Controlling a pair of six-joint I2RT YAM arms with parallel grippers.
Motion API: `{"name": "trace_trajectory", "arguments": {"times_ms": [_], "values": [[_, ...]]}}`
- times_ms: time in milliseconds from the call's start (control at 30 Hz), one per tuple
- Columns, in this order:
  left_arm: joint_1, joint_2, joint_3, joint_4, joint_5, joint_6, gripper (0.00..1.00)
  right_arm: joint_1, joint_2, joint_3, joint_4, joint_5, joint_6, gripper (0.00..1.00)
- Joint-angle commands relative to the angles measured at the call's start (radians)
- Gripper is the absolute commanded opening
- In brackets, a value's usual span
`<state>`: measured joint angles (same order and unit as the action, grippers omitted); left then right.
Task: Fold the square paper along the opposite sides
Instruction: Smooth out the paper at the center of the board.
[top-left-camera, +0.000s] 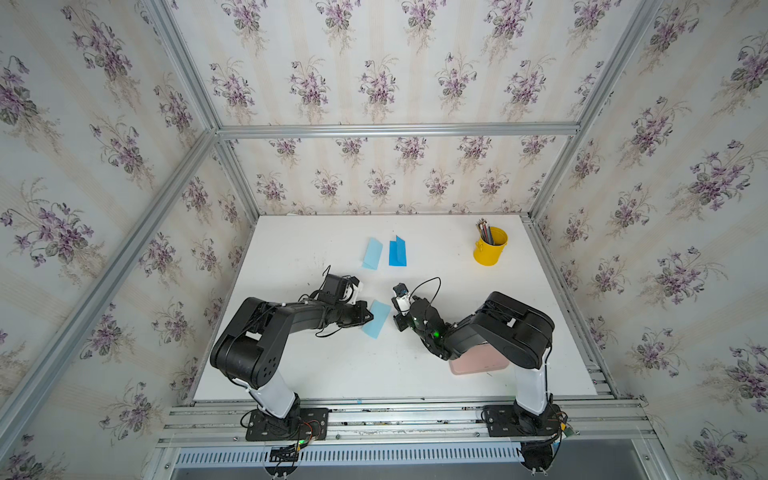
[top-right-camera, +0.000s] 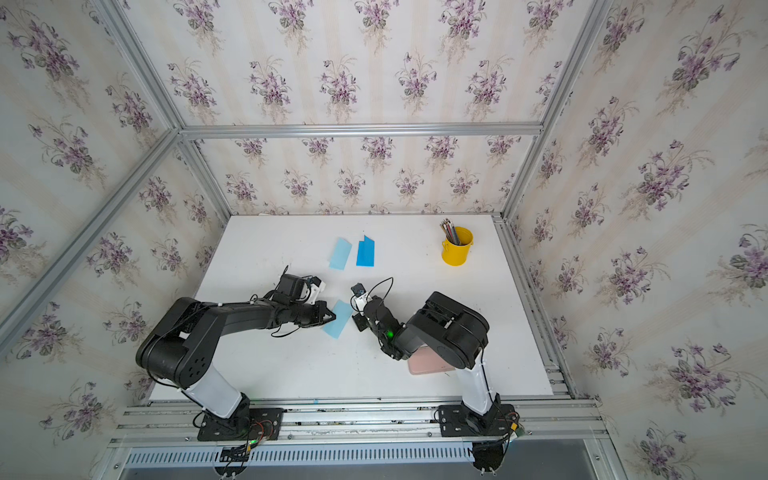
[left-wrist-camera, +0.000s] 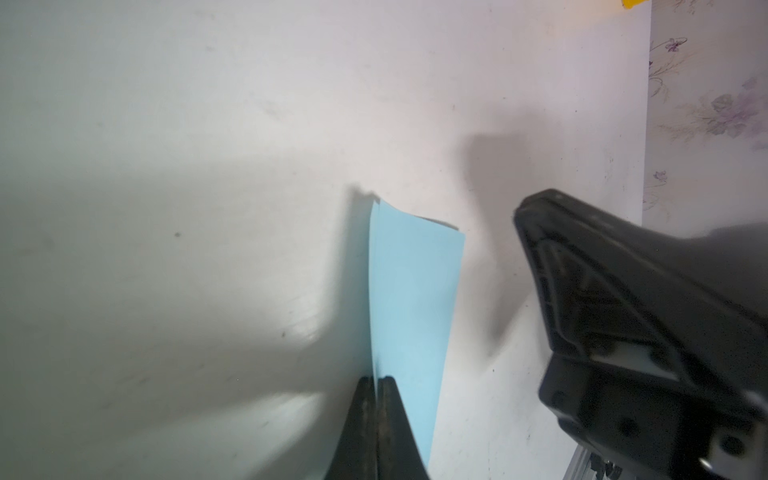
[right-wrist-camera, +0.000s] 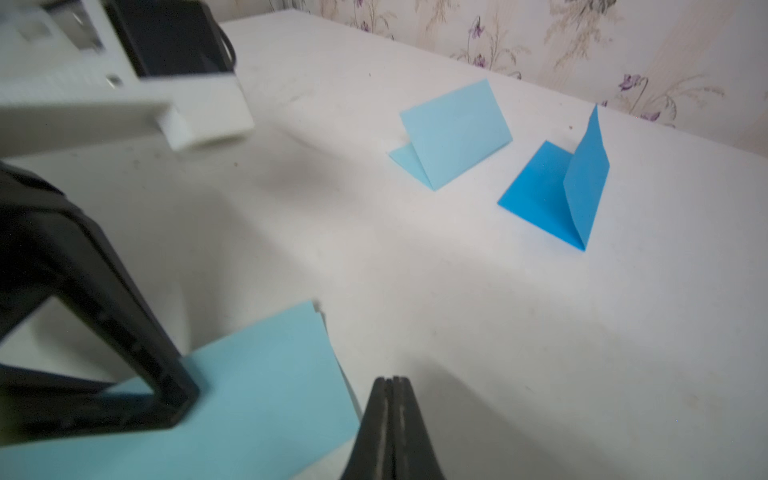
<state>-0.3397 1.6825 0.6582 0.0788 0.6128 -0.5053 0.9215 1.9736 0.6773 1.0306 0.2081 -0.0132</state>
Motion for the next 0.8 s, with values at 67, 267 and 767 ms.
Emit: {"name": "trace_trajectory", "arguments": {"times_ms": [67, 267, 767], "values": [[0.001, 0.024, -0.001, -0.188, -0.111, 0.01, 0.0, 0.047, 0.013, 0.017, 0.076, -0.121, -0.036, 0.0], [0.001, 0.022, 0.001, -0.196, -0.115, 0.016, 0.0, 0.057, 0.055, 0.013, 0.052, -0.107, 0.017, 0.0], [0.029, 0.009, -0.02, -0.196, -0.114, 0.039, 0.0, 0.02, 0.091, -0.032, -0.028, -0.008, 0.047, 0.0]]}}
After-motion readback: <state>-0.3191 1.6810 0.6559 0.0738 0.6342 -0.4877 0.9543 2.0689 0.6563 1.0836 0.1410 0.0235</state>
